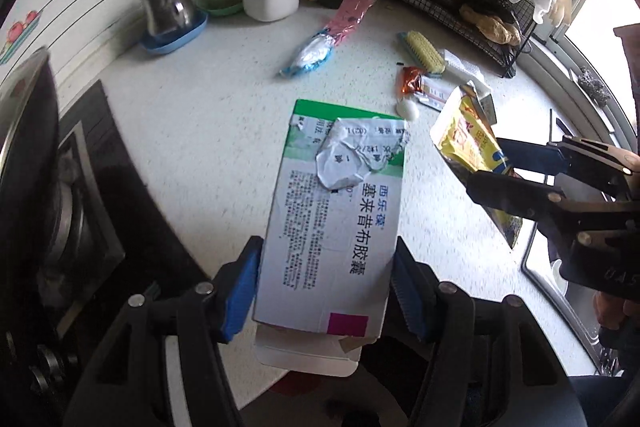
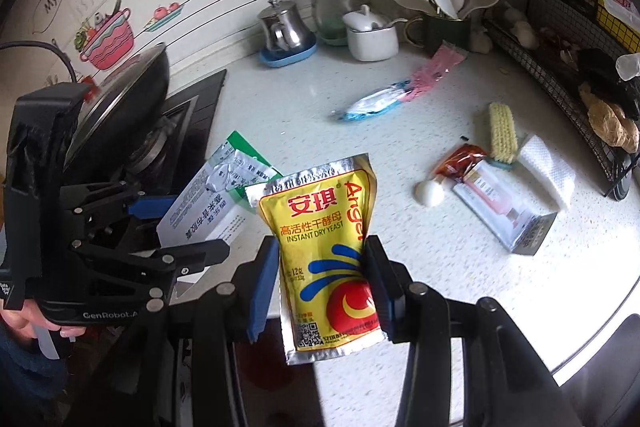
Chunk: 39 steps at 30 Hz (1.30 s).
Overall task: Collect trash
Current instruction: 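Carry sachet and medicine box down over the red bucket and release both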
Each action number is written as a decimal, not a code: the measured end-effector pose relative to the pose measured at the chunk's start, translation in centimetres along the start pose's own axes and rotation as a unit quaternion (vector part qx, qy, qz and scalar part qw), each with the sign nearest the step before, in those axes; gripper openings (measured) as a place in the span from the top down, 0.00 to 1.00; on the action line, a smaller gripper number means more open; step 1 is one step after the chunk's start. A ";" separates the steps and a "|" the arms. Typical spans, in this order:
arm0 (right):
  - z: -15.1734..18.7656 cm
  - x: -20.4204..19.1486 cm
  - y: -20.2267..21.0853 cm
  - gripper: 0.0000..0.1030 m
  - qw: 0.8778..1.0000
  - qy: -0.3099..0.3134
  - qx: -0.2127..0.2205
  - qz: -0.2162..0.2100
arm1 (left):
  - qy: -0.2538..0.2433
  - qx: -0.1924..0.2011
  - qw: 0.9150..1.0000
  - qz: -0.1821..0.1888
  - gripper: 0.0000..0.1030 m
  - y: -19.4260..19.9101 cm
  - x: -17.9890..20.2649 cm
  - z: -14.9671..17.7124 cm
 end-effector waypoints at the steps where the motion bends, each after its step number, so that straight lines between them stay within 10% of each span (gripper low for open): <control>1: 0.6 -1.3 0.0 0.61 1.000 0.005 0.000 0.000 | 0.003 0.001 1.000 -0.002 0.42 0.5 -0.2 1.5; 17: 17.9 -17.6 -2.6 0.61 0.998 0.029 -0.062 -0.004 | 0.076 -0.044 0.996 0.027 0.42 0.3 -5.3 27.6; 27: 24.7 -20.2 -17.5 0.60 0.990 0.052 -0.130 -0.035 | 0.131 -0.104 0.985 0.051 0.42 -17.0 -9.5 37.7; 39: 29.8 -13.7 -35.9 0.60 0.985 0.067 -0.159 -0.004 | 0.106 -0.142 0.983 0.035 0.42 -38.9 -10.9 42.7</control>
Point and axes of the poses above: each gripper's, at about its wrist camera, not at the fingertips, and y roughly against the way its jaws point, x to its right, z to its underside, the point moved 6 cm from there along -y, roughly the way its jaws point, and after that the axes turned 8 degrees about -x, right-handed, at the moved point
